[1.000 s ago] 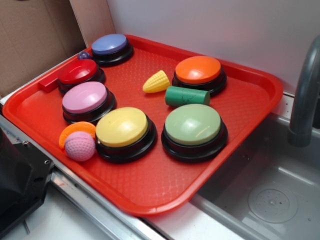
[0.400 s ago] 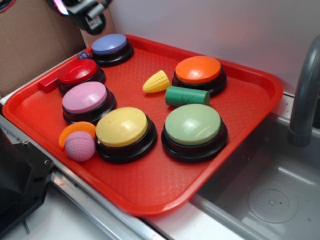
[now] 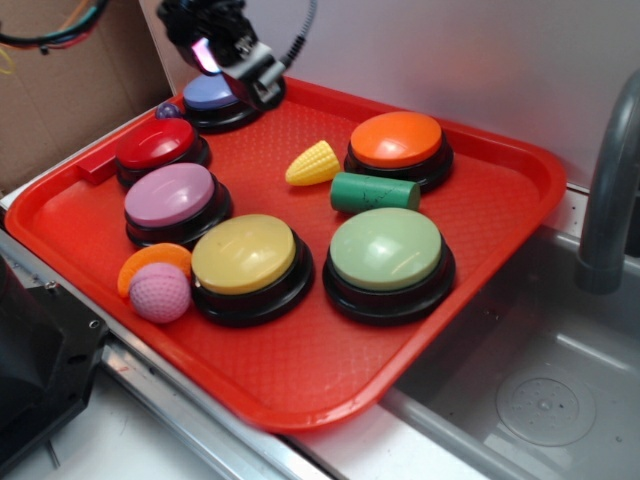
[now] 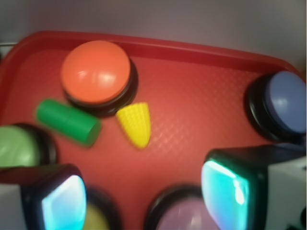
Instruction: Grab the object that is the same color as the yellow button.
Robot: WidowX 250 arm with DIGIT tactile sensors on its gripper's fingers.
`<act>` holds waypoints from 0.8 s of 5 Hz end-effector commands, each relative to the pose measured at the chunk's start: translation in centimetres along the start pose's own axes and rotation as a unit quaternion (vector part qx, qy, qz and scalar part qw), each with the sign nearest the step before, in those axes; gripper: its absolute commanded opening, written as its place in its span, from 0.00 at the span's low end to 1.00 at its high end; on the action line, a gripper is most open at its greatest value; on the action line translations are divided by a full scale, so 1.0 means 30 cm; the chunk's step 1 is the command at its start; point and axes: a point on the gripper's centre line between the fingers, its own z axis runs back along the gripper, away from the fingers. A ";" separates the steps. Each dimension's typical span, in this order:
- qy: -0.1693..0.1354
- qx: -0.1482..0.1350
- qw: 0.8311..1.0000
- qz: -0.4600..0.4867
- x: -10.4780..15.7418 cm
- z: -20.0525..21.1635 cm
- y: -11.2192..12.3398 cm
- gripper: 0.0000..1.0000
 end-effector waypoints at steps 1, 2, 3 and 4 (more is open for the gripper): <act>-0.015 -0.021 0.999 -0.030 0.061 -0.148 0.004 1.00; 0.003 -0.018 0.999 -0.036 0.064 -0.219 -0.003 1.00; 0.011 -0.017 0.999 -0.042 0.064 -0.272 0.002 1.00; 0.014 -0.037 0.998 -0.047 0.072 -0.315 -0.014 1.00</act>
